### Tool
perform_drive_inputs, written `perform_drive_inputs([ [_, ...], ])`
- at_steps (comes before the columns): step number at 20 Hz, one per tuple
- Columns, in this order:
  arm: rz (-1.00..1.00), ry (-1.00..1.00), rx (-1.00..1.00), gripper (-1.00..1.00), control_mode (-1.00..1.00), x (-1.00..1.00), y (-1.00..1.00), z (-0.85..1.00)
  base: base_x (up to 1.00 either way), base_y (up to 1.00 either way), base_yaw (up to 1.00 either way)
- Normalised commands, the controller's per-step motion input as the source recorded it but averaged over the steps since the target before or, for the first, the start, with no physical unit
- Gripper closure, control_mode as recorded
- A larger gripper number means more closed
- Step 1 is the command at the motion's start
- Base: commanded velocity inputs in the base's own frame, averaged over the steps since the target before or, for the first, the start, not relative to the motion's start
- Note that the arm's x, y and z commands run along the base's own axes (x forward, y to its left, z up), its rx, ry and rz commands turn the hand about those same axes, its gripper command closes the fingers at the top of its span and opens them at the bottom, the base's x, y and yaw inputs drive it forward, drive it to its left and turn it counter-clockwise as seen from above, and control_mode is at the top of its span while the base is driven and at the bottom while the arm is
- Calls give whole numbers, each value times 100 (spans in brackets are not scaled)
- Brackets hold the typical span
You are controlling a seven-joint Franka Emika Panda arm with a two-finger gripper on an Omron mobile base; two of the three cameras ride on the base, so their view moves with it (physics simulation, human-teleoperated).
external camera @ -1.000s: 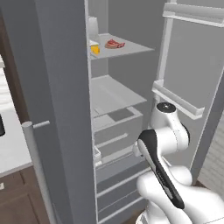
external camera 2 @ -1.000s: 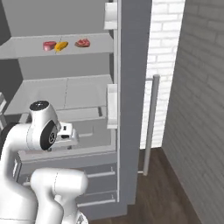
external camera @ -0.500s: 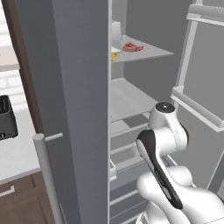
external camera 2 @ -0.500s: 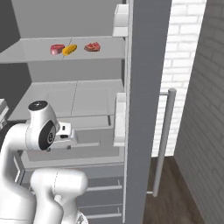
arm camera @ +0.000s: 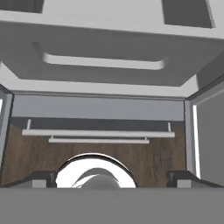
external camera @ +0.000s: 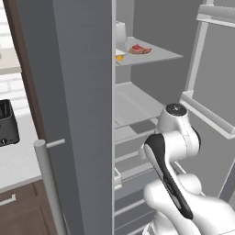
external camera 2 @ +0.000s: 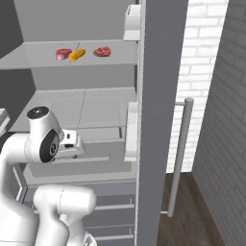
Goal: Place one corn and one steak in each tupperware on the nearby counter, to pack two identical lunches.
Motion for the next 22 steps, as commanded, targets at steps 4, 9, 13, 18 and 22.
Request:
perform_drive_inputs([
  [4, 0, -23, 0, -100, -100, 28, 0, 100, 0, 0, 0],
  [9, 0, -35, 0, -100, -100, 3, 0, 100, 0, 0, 0],
  [13, 0, -34, 2, -100, -100, 0, 0, 100, 0, 0, 0],
  [18, 0, -23, 1, -100, -100, -2, -1, 100, 0, 0, 0],
  [22, 0, -5, 2, -100, -100, -1, -1, 100, 0, 0, 0],
])
